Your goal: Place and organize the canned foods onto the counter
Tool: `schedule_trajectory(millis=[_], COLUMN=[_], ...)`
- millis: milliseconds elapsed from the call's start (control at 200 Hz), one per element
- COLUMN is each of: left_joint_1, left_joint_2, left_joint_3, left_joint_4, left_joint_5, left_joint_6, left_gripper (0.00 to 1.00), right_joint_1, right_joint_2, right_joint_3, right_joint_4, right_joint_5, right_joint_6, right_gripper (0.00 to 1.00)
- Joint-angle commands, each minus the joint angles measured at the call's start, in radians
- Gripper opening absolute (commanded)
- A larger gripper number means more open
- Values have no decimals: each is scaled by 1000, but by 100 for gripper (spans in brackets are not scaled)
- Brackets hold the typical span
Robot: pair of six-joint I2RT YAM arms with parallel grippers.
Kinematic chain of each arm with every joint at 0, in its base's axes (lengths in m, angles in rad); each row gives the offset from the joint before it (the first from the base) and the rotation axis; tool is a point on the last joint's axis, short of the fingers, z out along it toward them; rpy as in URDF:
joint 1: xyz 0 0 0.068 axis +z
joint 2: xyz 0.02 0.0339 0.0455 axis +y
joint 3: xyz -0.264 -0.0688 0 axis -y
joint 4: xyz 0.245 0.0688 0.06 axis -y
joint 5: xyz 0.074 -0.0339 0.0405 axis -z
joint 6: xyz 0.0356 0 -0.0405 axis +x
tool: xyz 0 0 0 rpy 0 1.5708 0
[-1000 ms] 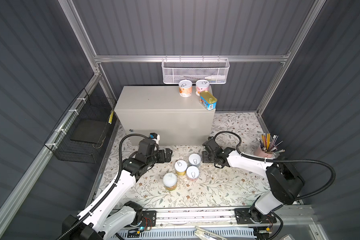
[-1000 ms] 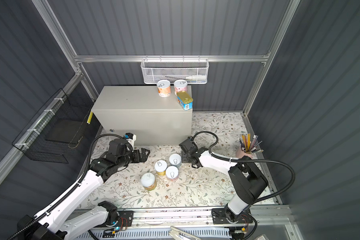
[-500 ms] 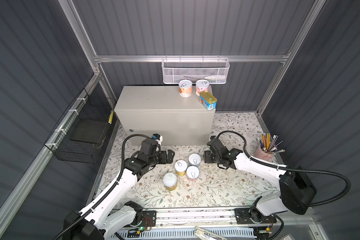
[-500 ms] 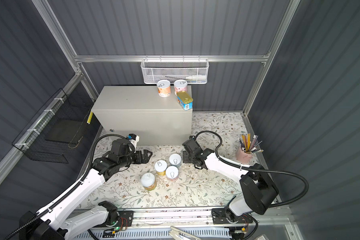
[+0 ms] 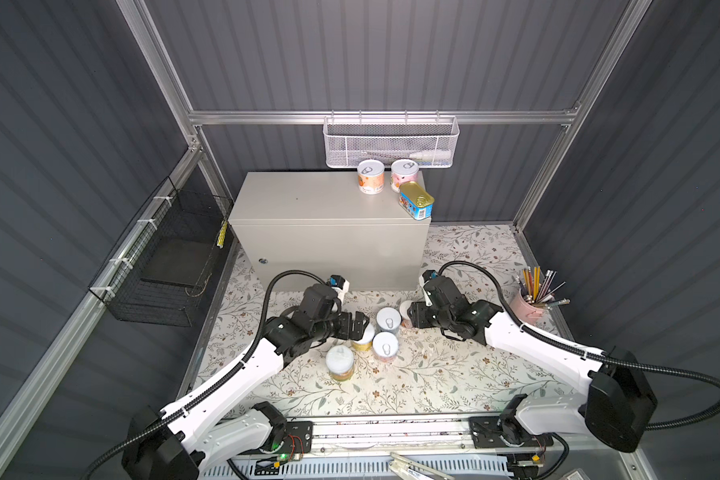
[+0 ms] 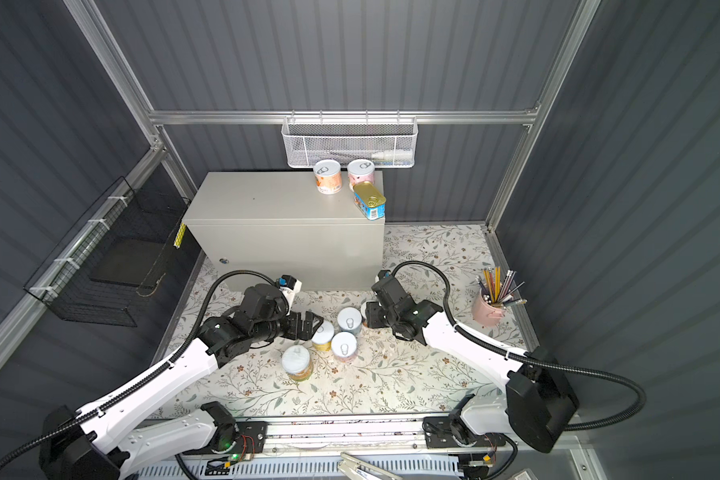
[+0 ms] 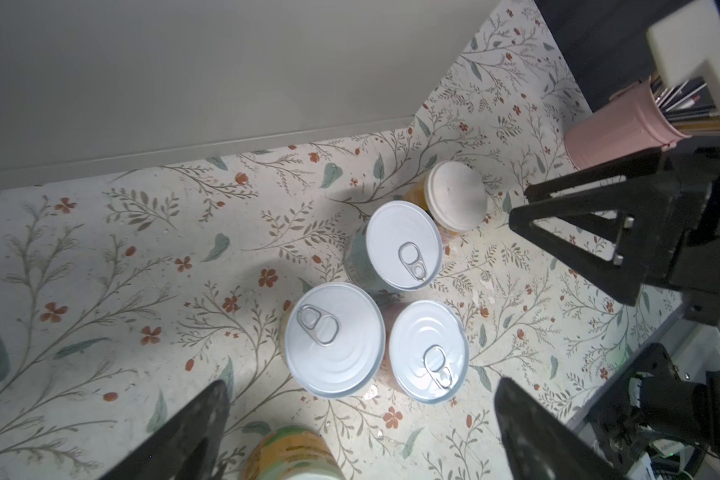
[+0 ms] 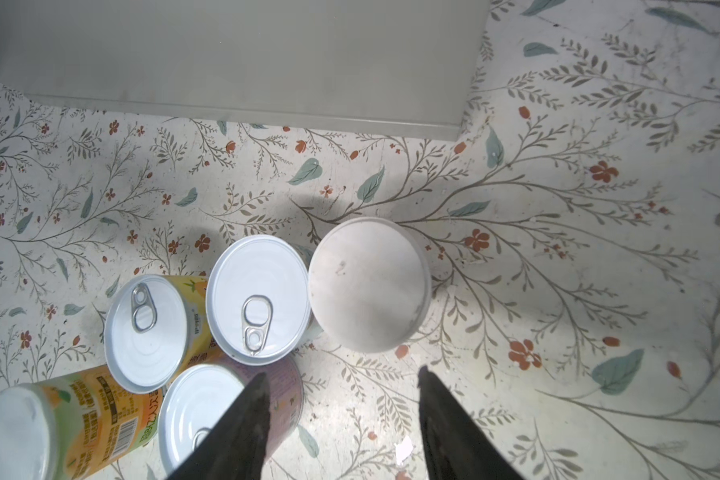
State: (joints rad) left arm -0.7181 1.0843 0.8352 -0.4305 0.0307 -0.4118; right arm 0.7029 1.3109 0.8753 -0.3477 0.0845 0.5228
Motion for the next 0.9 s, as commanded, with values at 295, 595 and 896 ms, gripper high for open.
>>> schedule_trajectory(millis=[295, 595, 896], left_joint_1=[-61, -62, -62], left_joint_2=[-15, -67, -100], left_joint_3=[30, 12, -17], left_joint_4=[19, -26, -39], left_joint_5=[-110, -146, -165], left_joint_6=[-80, -85, -81], left_gripper=[100, 100, 100], right_joint_1=[-14, -22, -23], right_joint_2=[-12, 74, 162], right_joint_3=[-42, -22, 17], right_joint_4=[7, 64, 60], right_joint_5=[-1, 0, 39], right_joint_6=[-34, -21, -10], right_gripper=[68, 76, 78])
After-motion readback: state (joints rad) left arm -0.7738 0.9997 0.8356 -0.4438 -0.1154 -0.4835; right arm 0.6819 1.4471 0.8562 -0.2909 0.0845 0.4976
